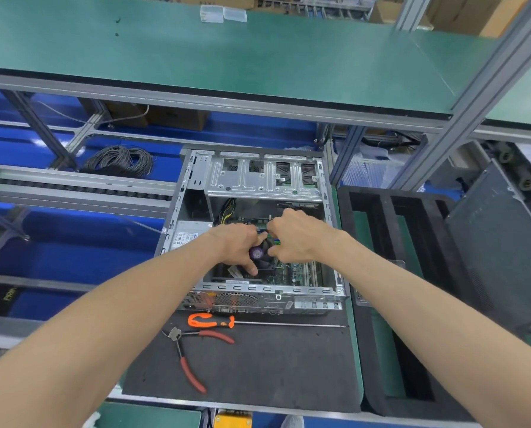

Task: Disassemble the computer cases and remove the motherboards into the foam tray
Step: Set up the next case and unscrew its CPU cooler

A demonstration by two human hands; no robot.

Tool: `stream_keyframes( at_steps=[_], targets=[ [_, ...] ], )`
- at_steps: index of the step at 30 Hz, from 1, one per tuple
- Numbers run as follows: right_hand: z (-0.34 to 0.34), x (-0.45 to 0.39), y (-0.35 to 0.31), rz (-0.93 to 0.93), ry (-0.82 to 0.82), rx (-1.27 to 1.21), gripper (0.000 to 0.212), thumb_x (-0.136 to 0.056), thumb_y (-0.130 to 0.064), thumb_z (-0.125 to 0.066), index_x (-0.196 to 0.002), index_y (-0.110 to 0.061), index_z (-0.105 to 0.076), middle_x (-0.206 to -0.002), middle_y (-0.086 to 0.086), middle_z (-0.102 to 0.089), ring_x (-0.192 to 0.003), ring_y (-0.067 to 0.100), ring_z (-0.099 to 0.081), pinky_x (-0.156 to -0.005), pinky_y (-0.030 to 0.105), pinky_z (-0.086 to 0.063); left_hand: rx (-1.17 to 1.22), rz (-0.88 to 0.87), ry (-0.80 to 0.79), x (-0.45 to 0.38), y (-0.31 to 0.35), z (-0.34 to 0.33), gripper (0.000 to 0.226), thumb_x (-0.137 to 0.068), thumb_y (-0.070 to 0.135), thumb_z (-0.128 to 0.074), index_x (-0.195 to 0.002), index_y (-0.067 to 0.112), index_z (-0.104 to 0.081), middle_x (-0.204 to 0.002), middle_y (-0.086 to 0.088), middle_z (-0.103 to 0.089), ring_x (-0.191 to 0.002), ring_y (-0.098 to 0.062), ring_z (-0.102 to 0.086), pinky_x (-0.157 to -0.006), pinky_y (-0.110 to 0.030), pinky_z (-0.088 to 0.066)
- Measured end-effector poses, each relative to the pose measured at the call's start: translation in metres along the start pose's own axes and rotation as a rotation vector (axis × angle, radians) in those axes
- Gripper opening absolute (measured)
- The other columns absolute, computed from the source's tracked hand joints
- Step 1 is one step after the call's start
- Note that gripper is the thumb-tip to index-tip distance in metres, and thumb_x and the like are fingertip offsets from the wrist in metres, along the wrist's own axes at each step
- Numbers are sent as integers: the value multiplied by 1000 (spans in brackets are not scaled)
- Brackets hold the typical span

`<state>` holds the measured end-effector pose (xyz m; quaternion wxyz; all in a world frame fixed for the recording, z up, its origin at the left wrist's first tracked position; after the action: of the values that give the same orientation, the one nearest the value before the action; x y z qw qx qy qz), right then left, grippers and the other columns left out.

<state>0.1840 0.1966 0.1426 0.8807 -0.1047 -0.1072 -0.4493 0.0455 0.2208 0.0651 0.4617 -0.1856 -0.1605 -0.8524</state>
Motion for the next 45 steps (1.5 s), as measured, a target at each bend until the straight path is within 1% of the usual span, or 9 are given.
stream_keyframes(
  at_steps=[3,8,12,17,24,28,33,39,45],
  targets=[
    [-6,-1,8,-91,-11,-24,25,-91,-24,-56,-76,-16,-38,-76,1,-29,-72,29,-44,-50,32,-29,-26,-1,9,0,2,0,97,-78,65,-71,-148,5,-39,-114,-7,-52,-110,-29,-56,-80,-38,-45],
    [1,2,-10,50,-49,11,33,-82,-6,-57,-64,-19,-32,-73,2,-30,-58,20,-37,-48,31,-27,7,5,-14,-1,-2,-5,61,-75,62,-75,-103,12,-54,-111,-4,-54,-99,-26,-58,-76,-38,-48],
    [7,3,-14,104,-94,89,14,-80,-3,-58,-83,-13,-68,-80,6,-42,-67,31,-51,-54,34,-45,20,4,-24,-1,-1,-5,65,-74,63,-76,-112,12,-62,-118,-3,-57,-105,-26,-60,-86,-43,-53],
    [2,1,-5,-23,-45,65,21,-90,-31,-56,-84,-13,-48,-76,2,-31,-76,29,-42,-62,37,-38,-21,-9,15,-1,-1,-2,76,-75,65,-74,-121,7,-57,-105,-2,-50,-103,-27,-59,-70,-34,-40],
    [6,1,-14,104,-61,95,41,-82,-7,-57,-64,-23,-24,-71,1,-25,-57,17,-30,-54,33,-33,3,-3,7,1,0,-3,57,-76,60,-76,-99,14,-54,-108,-2,-55,-98,-25,-59,-70,-36,-44],
    [13,0,-23,153,-68,117,36,-82,-6,-60,-61,-16,-32,-69,2,-27,-54,21,-33,-49,32,-30,41,5,3,3,1,-3,65,-76,59,-77,-121,16,-61,-119,1,-60,-110,-23,-59,-91,-42,-52],
    [8,0,-17,31,-50,97,16,-88,-26,-57,-92,-10,-58,-79,4,-34,-71,28,-42,-57,35,-37,10,-26,-11,0,0,-2,64,-76,61,-75,-113,10,-62,-119,-5,-58,-106,-26,-60,-93,-42,-51],
    [13,1,-19,70,-42,33,38,-85,-12,-57,-62,-20,-29,-69,2,-29,-65,27,-41,-58,34,-37,-35,-51,41,0,1,-2,56,-75,60,-75,-97,10,-58,-99,-7,-64,-91,-28,-63,-83,-42,-54],
    [15,0,-22,99,-30,-3,24,-81,-3,-59,-66,-18,-49,-69,1,-35,-53,18,-39,-54,34,-43,29,-55,12,-1,0,-4,66,-75,57,-76,-119,12,-60,-112,-5,-65,-103,-27,-63,-89,-41,-53]
  ],
)
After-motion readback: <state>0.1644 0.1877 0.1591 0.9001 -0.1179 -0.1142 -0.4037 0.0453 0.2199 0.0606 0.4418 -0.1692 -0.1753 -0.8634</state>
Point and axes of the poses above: each hand's wrist, its own x-axis away from the middle knuckle, its own z-axis out of the back of the hand, y = z × x, the point moved 3 cm from there along -x, towards the middle knuckle
